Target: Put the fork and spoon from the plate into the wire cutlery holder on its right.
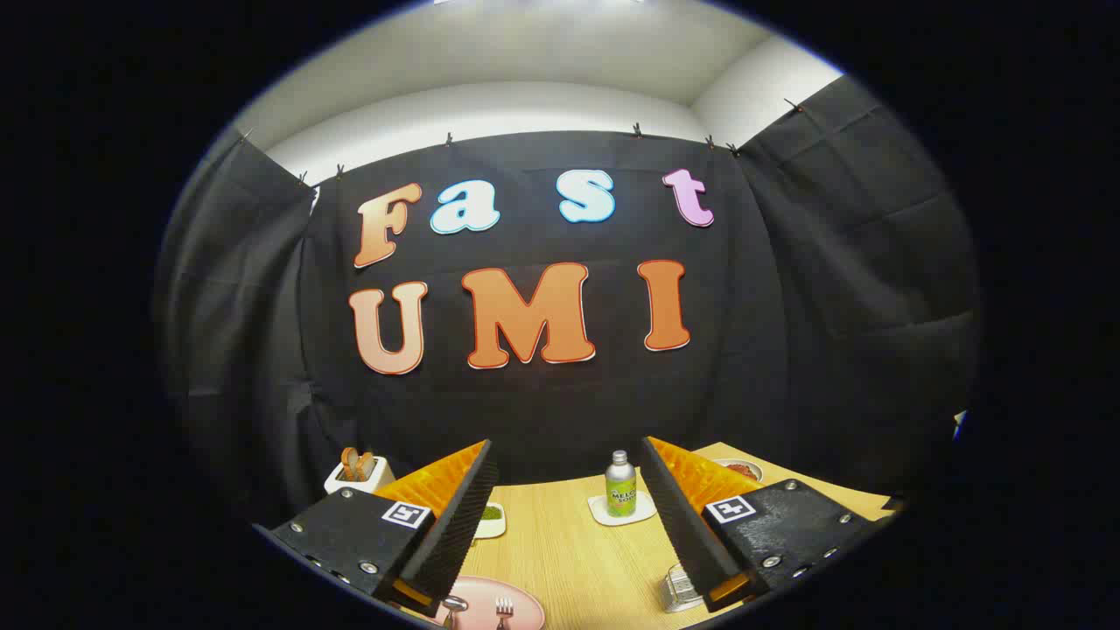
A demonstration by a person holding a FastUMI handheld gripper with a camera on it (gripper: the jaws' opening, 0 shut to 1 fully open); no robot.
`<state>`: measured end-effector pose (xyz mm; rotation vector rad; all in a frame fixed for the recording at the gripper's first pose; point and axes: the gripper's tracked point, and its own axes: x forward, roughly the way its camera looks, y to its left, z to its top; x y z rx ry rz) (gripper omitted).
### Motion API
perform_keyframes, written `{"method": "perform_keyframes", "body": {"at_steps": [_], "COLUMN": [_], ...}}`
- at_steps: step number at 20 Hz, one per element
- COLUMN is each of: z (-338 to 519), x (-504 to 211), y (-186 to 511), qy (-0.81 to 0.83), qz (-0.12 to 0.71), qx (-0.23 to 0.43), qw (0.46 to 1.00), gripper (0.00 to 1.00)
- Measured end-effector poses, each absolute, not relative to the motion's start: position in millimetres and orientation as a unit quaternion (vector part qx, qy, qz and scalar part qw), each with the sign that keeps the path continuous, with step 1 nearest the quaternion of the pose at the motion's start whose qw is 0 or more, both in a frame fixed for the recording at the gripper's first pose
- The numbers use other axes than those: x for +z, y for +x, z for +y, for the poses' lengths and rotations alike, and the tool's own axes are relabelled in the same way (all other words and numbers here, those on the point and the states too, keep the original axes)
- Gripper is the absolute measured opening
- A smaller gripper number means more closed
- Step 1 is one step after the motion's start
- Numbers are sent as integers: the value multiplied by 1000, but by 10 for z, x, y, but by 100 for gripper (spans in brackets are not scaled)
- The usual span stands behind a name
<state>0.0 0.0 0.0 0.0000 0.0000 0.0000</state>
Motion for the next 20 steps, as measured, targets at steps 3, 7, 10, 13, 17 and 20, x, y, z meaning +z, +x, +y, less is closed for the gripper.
{"method": "perform_keyframes", "body": {"at_steps": [3, 7, 10, 13, 17, 20], "z": [-12, 330, 564, 649, 738, 746], "x": [201, -739, -759, -806, -893, -942], "y": [141, 312, 180, 119, -58, -135], "qy": [8, -23, 19, -13, -27, -2], "qz": [-106, 26, 61, 73, 102, 126], "qx": [-35, 13, 51, 59, 68, 79], "qw": [994, 999, 997, 996, 992, 989], "gripper": [98, 98, 99, 98, 99, 99]}}
